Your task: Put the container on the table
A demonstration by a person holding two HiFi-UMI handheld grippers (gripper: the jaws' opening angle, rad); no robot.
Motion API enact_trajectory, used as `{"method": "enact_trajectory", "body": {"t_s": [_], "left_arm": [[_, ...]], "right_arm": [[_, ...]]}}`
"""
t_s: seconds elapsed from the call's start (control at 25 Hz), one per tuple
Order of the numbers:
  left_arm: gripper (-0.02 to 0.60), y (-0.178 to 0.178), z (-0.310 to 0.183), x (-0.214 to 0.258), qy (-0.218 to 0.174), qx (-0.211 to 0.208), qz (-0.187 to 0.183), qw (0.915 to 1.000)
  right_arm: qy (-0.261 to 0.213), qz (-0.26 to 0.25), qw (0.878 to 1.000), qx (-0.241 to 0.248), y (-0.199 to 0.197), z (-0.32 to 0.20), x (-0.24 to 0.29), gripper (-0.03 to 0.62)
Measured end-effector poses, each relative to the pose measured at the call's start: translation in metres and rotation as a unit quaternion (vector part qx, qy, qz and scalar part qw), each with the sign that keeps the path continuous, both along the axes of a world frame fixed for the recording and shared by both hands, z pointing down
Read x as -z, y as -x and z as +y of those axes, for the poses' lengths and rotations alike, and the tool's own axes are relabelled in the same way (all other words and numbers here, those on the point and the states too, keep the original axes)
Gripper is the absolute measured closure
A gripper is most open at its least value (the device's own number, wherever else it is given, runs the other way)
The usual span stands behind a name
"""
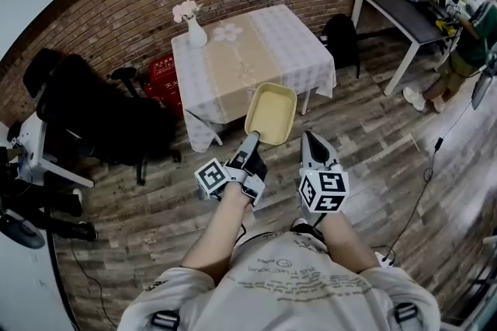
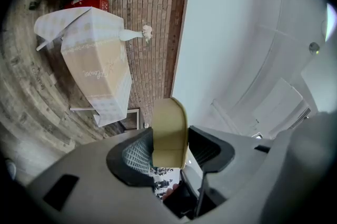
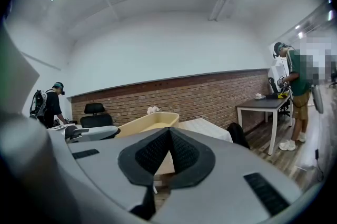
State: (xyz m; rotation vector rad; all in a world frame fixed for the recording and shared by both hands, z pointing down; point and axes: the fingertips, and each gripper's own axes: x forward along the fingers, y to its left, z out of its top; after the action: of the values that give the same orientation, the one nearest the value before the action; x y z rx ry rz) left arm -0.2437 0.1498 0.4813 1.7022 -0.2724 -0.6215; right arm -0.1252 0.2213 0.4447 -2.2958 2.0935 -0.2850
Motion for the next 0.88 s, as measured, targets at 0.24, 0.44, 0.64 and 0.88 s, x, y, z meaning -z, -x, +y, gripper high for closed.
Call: {"method": "enact_trajectory", "body": {"t_s": [0.24, 0.44, 0.64, 0.88], "left_arm": [[0.364, -0.043, -0.007, 0.006, 0.006, 0.002, 0.002, 1.0000], [0.363, -0.078, -0.012, 0.011, 0.007, 0.010, 0.002, 0.9999], [0.363, -0.112, -0.009, 0.010, 0.008, 0.019, 0.004, 0.9998], [0.363, -0.140, -0.008, 0.003, 0.016, 0.031, 0.002, 0.9994]], "right_arm": [[0.002, 0.002, 1.000, 0.010, -0.041, -0.010, 0.007, 0.591], [-0.003, 0.002, 1.000, 0.019, -0.077, -0.016, 0.019, 0.591], [-0.004, -0.002, 0.999, 0.031, -0.110, -0.015, 0.017, 0.591], [0.000, -0.011, 0.999, 0.044, -0.140, -0.016, 0.012, 0.591]]}}
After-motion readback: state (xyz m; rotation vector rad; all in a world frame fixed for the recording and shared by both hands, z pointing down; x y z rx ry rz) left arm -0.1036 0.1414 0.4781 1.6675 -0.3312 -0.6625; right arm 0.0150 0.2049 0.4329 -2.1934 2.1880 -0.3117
